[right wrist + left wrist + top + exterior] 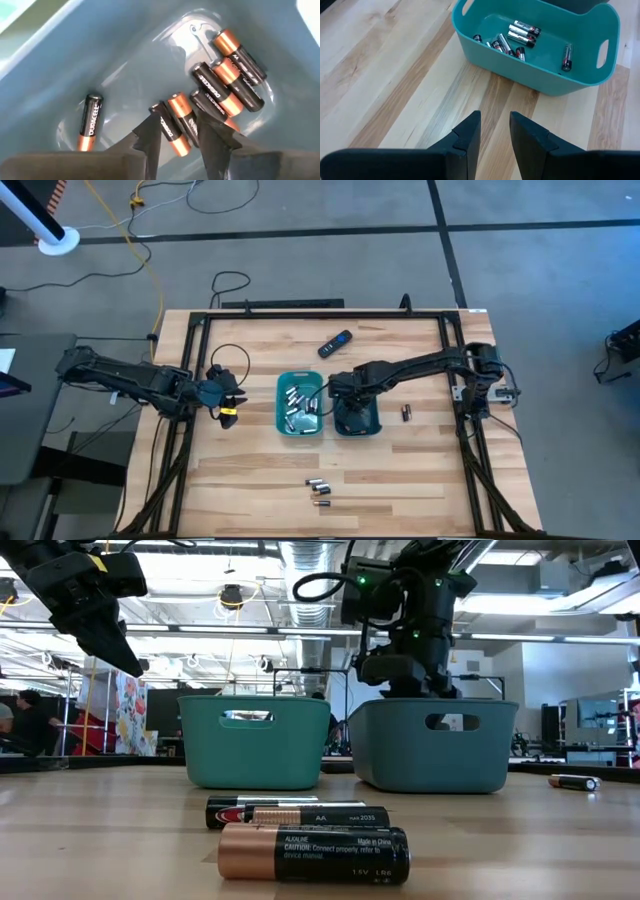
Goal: Sort batteries
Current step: Put the copper and black battery into the blue bin
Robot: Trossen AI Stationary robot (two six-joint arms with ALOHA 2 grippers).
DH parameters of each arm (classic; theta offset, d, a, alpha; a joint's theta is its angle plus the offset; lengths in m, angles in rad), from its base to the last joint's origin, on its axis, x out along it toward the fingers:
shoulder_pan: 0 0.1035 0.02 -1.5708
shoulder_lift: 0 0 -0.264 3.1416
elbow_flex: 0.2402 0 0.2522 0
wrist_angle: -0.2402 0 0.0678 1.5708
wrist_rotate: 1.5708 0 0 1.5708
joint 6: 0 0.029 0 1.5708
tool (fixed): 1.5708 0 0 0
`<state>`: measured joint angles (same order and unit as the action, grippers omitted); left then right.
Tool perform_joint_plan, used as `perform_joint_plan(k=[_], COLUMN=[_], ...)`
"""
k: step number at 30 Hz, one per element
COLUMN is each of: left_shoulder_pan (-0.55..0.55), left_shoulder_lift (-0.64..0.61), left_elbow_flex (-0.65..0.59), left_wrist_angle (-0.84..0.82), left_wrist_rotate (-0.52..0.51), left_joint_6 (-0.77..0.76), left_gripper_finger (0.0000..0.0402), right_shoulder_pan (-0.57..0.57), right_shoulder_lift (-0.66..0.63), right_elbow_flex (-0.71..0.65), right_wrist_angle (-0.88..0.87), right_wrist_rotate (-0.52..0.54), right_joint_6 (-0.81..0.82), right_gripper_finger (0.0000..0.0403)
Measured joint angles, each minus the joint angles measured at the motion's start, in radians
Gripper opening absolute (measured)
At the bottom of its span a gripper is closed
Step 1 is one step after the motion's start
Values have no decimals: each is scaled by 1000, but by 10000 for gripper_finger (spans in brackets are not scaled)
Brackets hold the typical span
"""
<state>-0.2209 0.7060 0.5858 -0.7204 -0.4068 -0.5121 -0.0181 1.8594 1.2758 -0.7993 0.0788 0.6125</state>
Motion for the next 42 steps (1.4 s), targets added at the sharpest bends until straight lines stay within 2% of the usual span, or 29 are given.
perform_joint_plan(k=[5,11,14,17,20,23,27,32,36,42], left_shoulder_pan=[0,0,0,0,0,0,0,0,0,0], left_shoulder_lift=[0,0,0,0,0,0,0,0,0,0], left_elbow_flex=[0,0,0,0,0,0,0,0,0,0], left_wrist_angle=[0,0,0,0,0,0,0,0,0,-1], left_wrist_rotate=[0,0,0,0,0,0,0,0,0,0], left_joint_6=[0,19,21,22,21,21,21,20,19,19], left_gripper_finger=[100,100,100,100,100,100,100,100,100,100], right_shoulder_pan=[0,0,9,35,67,105,172,260,311,314], right_shoulder_lift=[-48,-179,-271,-370,-464,-563,-702,-804,-802,-750], right_elbow_flex=[0,0,0,0,-14,-95,-273,-473,-563,-667], right_wrist_angle=[-15,-30,-89,-207,-350,-431,-428,-391,-322,-151], right_wrist_rotate=[2,10,73,187,277,317,313,228,185,135], right_joint_6=[0,17,49,119,234,393,644,944,1046,1066], right_gripper_finger=[151,149,144,140,138,137,137,137,136,136])
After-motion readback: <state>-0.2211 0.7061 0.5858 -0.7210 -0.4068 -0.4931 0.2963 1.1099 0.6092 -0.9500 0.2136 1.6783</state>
